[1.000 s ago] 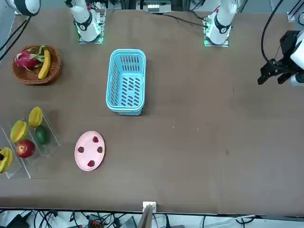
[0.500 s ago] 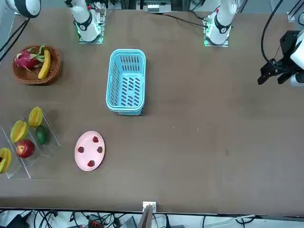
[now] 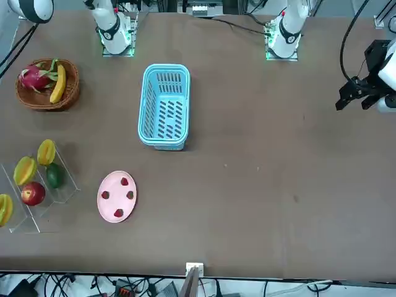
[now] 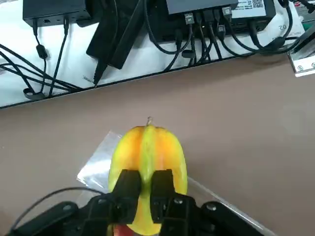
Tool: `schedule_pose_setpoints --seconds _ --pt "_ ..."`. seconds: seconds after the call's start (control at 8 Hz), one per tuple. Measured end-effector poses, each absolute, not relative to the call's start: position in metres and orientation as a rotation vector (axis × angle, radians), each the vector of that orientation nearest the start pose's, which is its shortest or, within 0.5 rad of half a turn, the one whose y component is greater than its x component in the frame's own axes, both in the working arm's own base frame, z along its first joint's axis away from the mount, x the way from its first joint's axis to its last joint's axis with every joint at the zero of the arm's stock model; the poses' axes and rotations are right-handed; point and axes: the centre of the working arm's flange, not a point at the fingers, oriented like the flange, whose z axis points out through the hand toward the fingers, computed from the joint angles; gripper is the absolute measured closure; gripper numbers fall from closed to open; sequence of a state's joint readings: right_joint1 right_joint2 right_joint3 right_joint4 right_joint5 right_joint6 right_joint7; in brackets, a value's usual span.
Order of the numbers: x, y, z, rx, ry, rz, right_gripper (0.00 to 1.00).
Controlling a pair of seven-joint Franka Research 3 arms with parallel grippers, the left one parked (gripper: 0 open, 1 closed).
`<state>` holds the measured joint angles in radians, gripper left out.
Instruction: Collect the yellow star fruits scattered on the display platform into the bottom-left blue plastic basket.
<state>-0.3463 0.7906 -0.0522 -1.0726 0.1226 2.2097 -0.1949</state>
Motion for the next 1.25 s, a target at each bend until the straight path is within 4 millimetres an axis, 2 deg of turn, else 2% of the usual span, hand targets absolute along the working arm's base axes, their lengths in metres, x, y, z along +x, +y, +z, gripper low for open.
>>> schedule_pose_setpoints --seconds 0.25,0.5,0.62,0.88,1.0,1.12,1.25 --pt "0.737 -0.290 0.396 -3.098 0.368 -0.517 0.84" --pt "0.729 -0.286 0.402 -3.090 0.357 -0.374 0.84" --pt "0.722 -0.282 0.413 -3.087 0.345 -0.294 0.84" --pt "0.706 -0.264 0.455 -3.082 0.323 -0.172 0.85" --pt "0.698 -0.246 0.479 -3.066 0.378 -0.109 0.85" --pt "0.691 -0.214 0.503 -3.051 0.467 -0.025 0.85" --pt "0.686 -0.162 0.522 -3.044 0.555 0.056 0.85"
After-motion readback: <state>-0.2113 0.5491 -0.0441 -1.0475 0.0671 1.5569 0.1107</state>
